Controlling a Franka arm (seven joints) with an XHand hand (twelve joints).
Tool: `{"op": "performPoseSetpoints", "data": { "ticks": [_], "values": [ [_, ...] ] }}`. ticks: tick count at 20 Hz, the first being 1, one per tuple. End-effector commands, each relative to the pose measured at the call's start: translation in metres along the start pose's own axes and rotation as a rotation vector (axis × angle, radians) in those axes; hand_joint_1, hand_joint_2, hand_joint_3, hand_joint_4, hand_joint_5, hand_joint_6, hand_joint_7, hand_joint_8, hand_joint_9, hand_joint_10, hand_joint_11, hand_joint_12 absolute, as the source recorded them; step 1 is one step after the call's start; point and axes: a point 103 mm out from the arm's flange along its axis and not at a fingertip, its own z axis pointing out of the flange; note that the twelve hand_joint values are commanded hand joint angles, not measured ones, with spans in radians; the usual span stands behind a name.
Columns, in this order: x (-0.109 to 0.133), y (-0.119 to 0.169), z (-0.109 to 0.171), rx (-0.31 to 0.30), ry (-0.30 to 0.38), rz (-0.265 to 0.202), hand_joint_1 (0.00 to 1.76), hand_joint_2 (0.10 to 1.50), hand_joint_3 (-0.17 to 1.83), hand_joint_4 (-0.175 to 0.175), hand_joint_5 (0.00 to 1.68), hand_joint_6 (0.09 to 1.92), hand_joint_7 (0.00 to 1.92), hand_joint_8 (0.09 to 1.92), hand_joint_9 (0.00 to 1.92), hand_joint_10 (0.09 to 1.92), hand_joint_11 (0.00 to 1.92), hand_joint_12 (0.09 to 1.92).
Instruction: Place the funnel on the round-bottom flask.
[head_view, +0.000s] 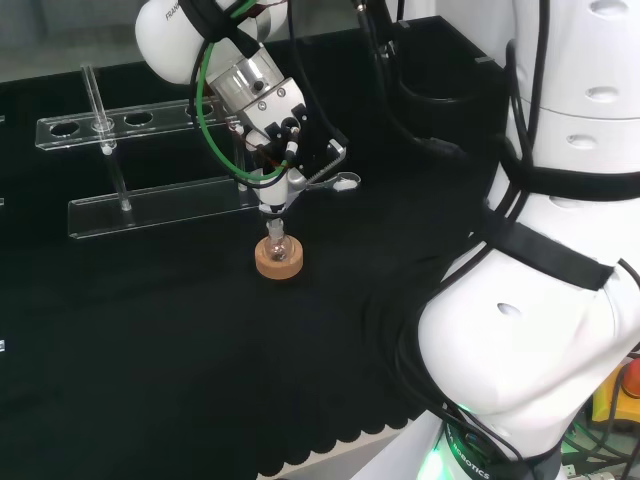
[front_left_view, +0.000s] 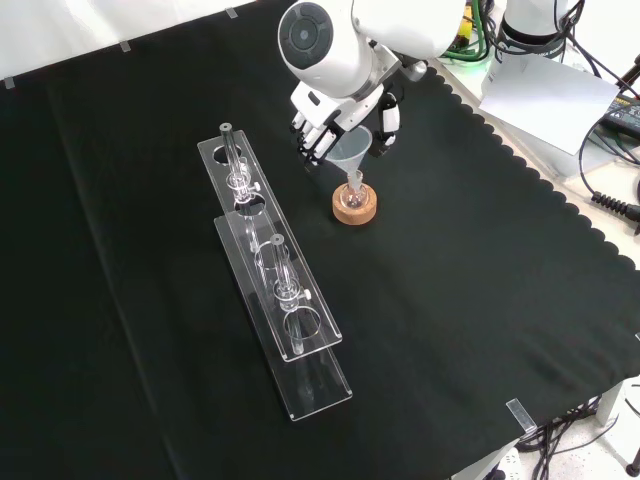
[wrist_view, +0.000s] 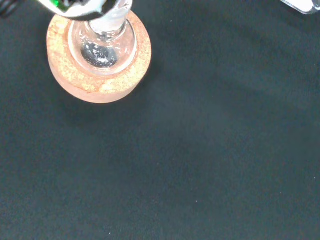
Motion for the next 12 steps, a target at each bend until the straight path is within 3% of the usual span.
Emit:
{"op": "performPoseSetpoints", "data": {
  "ticks": [1, 7, 12],
  "values": [
    [0.002, -0.013, -0.004, -0.030, 0.011, -0.016, 0.81, 0.61, 0.64, -0.061, 0.35, 0.17, 0.10, 0.71, 0.49, 0.69, 0.35, 1.33],
    [-0.001, -0.027, -0.003, 0.012, 0.023, -0.016, 0.76, 0.61, 0.59, -0.058, 0.31, 0.09, 0.02, 0.66, 0.34, 0.71, 0.22, 1.37],
    [-0.001, -0.034, 0.000, -0.005, 0.026, -0.019, 0.69, 0.61, 0.51, -0.059, 0.27, 0.09, 0.00, 0.51, 0.23, 0.75, 0.12, 1.40]
  ]
}}
